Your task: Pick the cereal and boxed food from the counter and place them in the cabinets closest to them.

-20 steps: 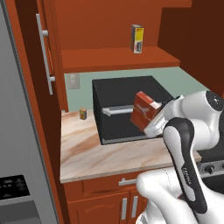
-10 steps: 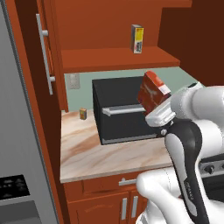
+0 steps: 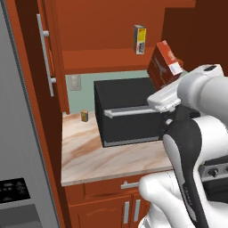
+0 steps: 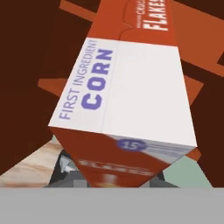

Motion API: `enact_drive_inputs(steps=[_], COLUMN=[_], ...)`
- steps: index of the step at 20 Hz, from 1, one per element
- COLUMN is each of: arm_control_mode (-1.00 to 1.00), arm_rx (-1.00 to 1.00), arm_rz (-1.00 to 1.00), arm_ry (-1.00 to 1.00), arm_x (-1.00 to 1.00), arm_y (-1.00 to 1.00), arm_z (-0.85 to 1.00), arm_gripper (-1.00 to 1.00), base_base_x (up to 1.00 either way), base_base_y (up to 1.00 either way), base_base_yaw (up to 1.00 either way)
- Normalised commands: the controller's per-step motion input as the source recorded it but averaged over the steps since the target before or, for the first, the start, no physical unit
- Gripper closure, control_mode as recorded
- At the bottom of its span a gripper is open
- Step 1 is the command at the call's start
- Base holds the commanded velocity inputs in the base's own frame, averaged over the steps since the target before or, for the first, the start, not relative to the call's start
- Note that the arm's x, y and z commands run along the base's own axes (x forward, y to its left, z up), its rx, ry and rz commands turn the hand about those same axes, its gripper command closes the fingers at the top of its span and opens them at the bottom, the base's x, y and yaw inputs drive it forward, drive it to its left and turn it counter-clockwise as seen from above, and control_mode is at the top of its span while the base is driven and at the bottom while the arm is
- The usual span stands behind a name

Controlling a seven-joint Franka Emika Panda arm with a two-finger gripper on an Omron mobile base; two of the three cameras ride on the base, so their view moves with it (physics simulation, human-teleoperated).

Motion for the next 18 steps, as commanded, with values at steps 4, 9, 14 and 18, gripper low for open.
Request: enact_drive_inputs(steps=[4, 9, 14, 18], arm_control_mode=[-1.0, -1.0, -1.0, -1.0], arm_rx=[0.0, 0.03, 0.1, 0.09], arm_rz=[0.0, -0.01, -0.08, -0.12], arm_ry=[-0.07, 0.0, 0.02, 0.06], arm_x=[-0.07, 0.03, 0.15, 0.29], arm_y=[0.0, 0.0, 0.0, 0.0], arm_z=[0.06, 0.02, 0.11, 0.13], arm_gripper=[1.0, 1.0, 1.0, 1.0], base_base_x=[0.0, 0.0, 0.0, 0.0], base_base_y=[0.0, 0.0, 0.0, 0.0], base_base_yaw=[0.0, 0.0, 0.0, 0.0])
